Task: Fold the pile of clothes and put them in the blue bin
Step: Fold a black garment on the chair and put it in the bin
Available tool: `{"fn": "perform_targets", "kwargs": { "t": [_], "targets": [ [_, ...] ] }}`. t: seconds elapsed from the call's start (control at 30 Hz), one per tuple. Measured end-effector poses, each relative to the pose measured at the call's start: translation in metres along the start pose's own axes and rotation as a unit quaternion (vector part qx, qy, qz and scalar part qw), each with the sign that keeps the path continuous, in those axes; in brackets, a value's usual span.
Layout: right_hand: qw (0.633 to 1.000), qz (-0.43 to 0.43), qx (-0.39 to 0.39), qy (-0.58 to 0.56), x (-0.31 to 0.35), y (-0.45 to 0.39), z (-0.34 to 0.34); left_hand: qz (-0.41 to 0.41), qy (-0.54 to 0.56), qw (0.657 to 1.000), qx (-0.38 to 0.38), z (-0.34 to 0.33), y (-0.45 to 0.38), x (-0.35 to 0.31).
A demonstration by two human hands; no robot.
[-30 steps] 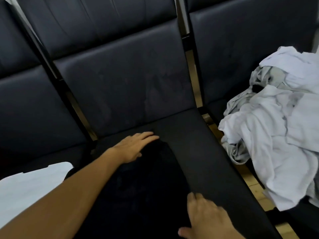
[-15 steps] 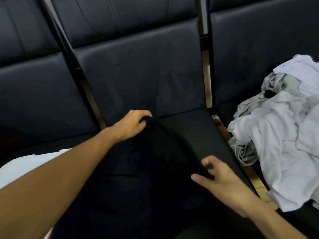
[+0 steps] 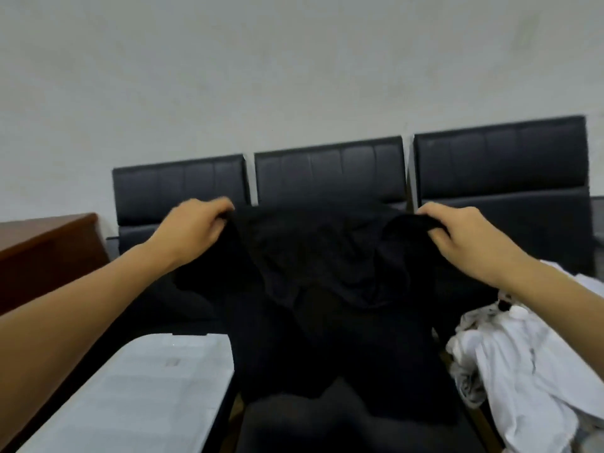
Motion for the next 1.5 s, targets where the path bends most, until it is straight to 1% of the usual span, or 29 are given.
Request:
{"fn": "perform_targets", "kwargs": {
  "t": [0.03,0.1,0.13,0.17,0.23,0.3,0.4,0.43,0.5,0.6,0.63,0.67,0.73,0.77,0.8,0.87,0.9,0.93,0.97,1.0,1.03,1.07,1.1,1.13,1.23,1.3,1.37,1.4,1.5],
  "targets": [
    [0.999,0.012,0.013,0.044,0.007,-0.004,0.014,0.009,-0.001,1.000,0.004,0.015,0.007,0.002],
    [0.997,0.030,-0.021,0.070,0.016,-0.009,0.049,0.029,0.058,0.997,-0.043,0.042,0.018,0.005],
    [0.995,0.041,-0.038,0.080,0.018,-0.010,0.063,0.031,0.079,0.995,-0.047,0.050,0.023,0.003],
    [0.993,0.049,-0.039,0.099,0.022,-0.012,0.074,0.027,0.089,0.995,-0.034,0.055,0.027,0.000],
    [0.990,0.054,0.001,0.134,0.028,-0.013,0.087,0.020,0.127,0.991,-0.032,0.069,0.039,-0.005],
    [0.997,0.030,0.020,0.074,0.028,-0.013,0.100,0.027,0.168,0.984,-0.056,0.084,0.044,-0.010],
    [0.999,0.039,0.009,0.002,0.033,-0.010,0.112,0.010,0.179,0.983,-0.031,0.098,0.053,-0.019],
    [0.999,0.026,0.012,-0.039,0.032,-0.008,0.116,0.003,0.178,0.984,-0.022,0.101,0.056,-0.020],
    [0.990,-0.006,0.045,-0.131,0.027,-0.003,0.118,-0.005,0.185,0.983,-0.003,0.105,0.064,-0.024],
    [0.958,-0.038,0.122,-0.256,0.020,0.003,0.112,0.013,0.208,0.977,0.046,0.101,0.071,-0.024],
    [0.947,-0.042,0.154,-0.277,0.014,0.005,0.108,0.028,0.237,0.969,0.068,0.095,0.073,-0.022],
    [0.931,-0.061,0.194,-0.302,0.007,0.006,0.103,0.052,0.287,0.952,0.096,0.091,0.075,-0.021],
    [0.890,-0.105,0.285,-0.340,-0.011,0.008,0.080,0.103,0.388,0.901,0.162,0.068,0.079,-0.013],
    [0.869,-0.123,0.337,-0.340,-0.019,0.010,0.065,0.124,0.409,0.880,0.208,0.051,0.081,-0.008],
    [0.851,-0.147,0.372,-0.339,-0.030,0.012,0.048,0.141,0.426,0.856,0.258,0.031,0.085,-0.007],
    [0.831,-0.191,0.417,-0.314,-0.049,0.015,0.008,0.160,0.434,0.819,0.339,-0.017,0.089,-0.005],
    [0.828,-0.215,0.424,-0.296,-0.059,0.017,-0.012,0.170,0.417,0.819,0.355,-0.040,0.088,-0.001],
    [0.833,-0.235,0.422,-0.270,-0.070,0.018,-0.031,0.177,0.393,0.826,0.363,-0.063,0.087,0.004],
    [0.847,-0.245,0.412,-0.230,-0.085,0.016,-0.054,0.181,0.362,0.837,0.368,-0.091,0.084,0.012],
    [0.873,-0.238,0.392,-0.166,-0.100,0.012,-0.073,0.177,0.324,0.853,0.368,-0.114,0.079,0.019],
    [0.901,-0.219,0.364,-0.092,-0.115,0.006,-0.091,0.156,0.274,0.874,0.371,-0.135,0.073,0.023],
    [0.921,-0.201,0.334,-0.028,-0.129,0.001,-0.110,0.132,0.218,0.892,0.374,-0.157,0.067,0.029],
    [0.932,-0.191,0.308,0.014,-0.139,-0.002,-0.127,0.108,0.158,0.908,0.372,-0.176,0.060,0.033],
    [0.936,-0.189,0.295,0.033,-0.149,-0.003,-0.148,0.091,0.106,0.918,0.371,-0.198,0.054,0.038],
    [0.939,-0.199,0.277,0.033,-0.176,-0.001,-0.199,0.084,0.036,0.926,0.366,-0.246,0.042,0.047],
    [0.947,-0.207,0.244,0.036,-0.188,-0.002,-0.216,0.075,0.004,0.938,0.339,-0.261,0.038,0.046],
    [0.958,-0.211,0.192,0.040,-0.202,-0.009,-0.225,0.074,0.011,0.953,0.292,-0.273,0.033,0.045],
    [0.961,-0.209,0.181,0.031,-0.205,-0.011,-0.228,0.070,0.021,0.960,0.271,-0.276,0.034,0.044],
    [0.965,-0.184,0.182,-0.055,-0.201,-0.008,-0.232,0.048,0.067,0.972,0.218,-0.279,0.048,0.041]
  ]
}}
Point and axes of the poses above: each hand's wrist, its own y-axis away from the middle knuckle, its own z-axis out of the back of the hand, x = y × z, the point moved 6 cm from there along -y, towards the middle knuckle, and after that the axes turned 4 degrees about x, right-handed, at the moved point
